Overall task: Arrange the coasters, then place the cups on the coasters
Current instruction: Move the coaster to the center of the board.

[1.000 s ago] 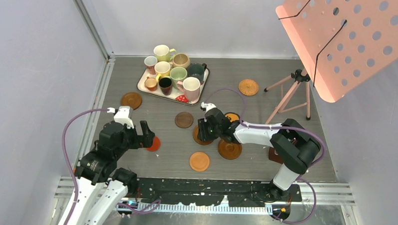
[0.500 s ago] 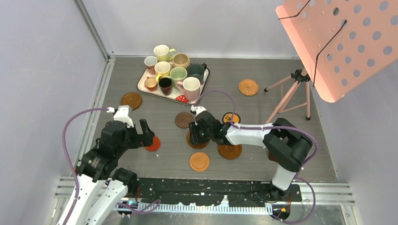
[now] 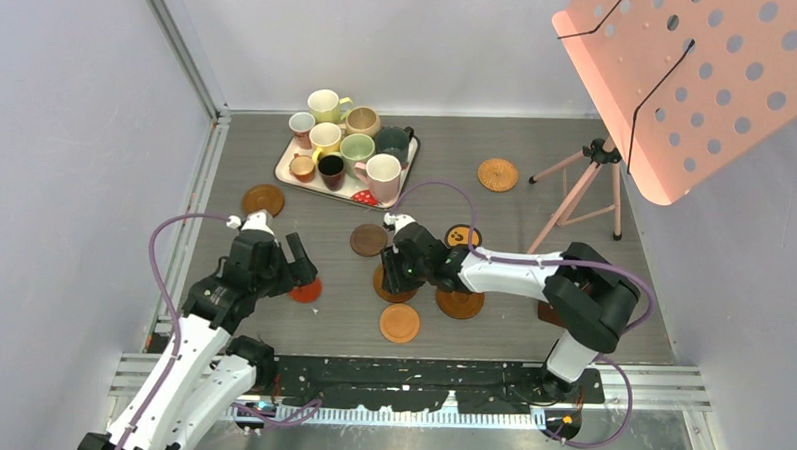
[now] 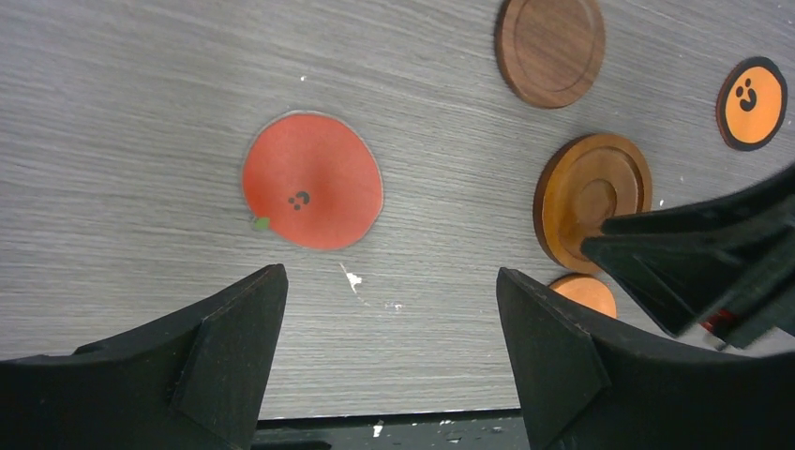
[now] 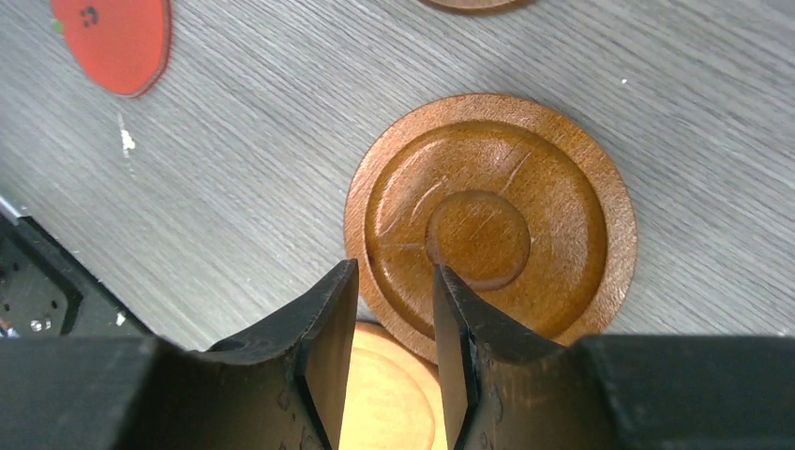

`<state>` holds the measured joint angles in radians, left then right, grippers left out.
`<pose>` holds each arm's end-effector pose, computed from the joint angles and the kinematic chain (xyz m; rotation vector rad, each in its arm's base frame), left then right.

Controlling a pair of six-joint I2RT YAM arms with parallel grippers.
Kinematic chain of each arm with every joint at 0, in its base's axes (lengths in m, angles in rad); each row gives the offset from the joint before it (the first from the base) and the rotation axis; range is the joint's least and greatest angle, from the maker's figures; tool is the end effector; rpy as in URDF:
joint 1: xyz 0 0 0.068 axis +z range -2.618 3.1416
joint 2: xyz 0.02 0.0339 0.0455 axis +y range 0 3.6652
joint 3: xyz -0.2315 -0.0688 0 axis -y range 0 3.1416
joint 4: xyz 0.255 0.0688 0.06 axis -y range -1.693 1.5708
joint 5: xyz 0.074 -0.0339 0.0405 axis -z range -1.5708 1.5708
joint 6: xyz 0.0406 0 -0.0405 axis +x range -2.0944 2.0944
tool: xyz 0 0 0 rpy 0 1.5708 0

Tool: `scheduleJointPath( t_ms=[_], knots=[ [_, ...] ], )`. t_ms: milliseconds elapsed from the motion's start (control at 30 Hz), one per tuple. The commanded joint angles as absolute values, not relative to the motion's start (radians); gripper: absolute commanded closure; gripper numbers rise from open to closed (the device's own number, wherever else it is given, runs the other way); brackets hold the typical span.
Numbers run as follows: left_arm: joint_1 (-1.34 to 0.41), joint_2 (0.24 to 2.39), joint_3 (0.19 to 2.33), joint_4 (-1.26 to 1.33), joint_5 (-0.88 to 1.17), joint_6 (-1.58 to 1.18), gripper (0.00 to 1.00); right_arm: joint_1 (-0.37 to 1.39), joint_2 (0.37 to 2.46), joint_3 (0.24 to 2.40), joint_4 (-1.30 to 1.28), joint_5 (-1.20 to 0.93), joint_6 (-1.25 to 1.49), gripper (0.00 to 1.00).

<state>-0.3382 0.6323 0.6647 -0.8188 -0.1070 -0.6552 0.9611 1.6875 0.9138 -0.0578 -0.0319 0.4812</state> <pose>0.1589 -0.0513 0.2376 -0.4277 2.3416 -0.3570 0.1985 0.2864 0.1235 -0.6149 2.4475 0.6758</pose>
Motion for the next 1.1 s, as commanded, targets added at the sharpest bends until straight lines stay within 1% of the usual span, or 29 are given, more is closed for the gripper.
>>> scheduleJointPath(
  t_ms=[0,133,233,333,400,633,733,867,1067],
  knots=[
    [-0.332,0.647,0.609,-0.699,-0.078,-0.733,0.16,0.966,1.590,0.908,-0.062,-0.016,0.476,0.58],
    [-0.333,0.687,0.574,-0.636,0.035,-0.734,0.16,0.961,1.565,0.913,-0.056,0.048,0.463,0.57],
    [-0.333,0.714,0.547,-0.584,0.122,-0.737,0.18,0.955,1.571,0.928,-0.017,0.109,0.454,0.54],
    [-0.333,0.724,0.530,-0.578,0.144,-0.738,0.19,0.949,1.599,0.963,0.050,0.158,0.442,0.50],
    [-0.332,0.711,0.511,-0.574,0.123,-0.739,0.19,0.947,1.637,1.010,0.062,0.193,0.428,0.48],
    [-0.331,0.679,0.436,-0.551,-0.040,-0.771,0.18,0.935,1.777,1.183,0.017,0.277,0.384,0.47],
    [-0.331,0.711,0.436,-0.564,-0.069,-0.767,0.15,0.924,1.777,1.208,-0.049,0.264,0.384,0.38],
    [-0.331,0.739,0.423,-0.544,-0.095,-0.752,0.12,0.916,1.706,1.160,-0.131,0.232,0.388,0.33],
    [-0.331,0.725,0.408,-0.465,-0.035,-0.751,0.12,0.913,1.575,0.949,-0.126,0.170,0.404,0.28]
  ],
)
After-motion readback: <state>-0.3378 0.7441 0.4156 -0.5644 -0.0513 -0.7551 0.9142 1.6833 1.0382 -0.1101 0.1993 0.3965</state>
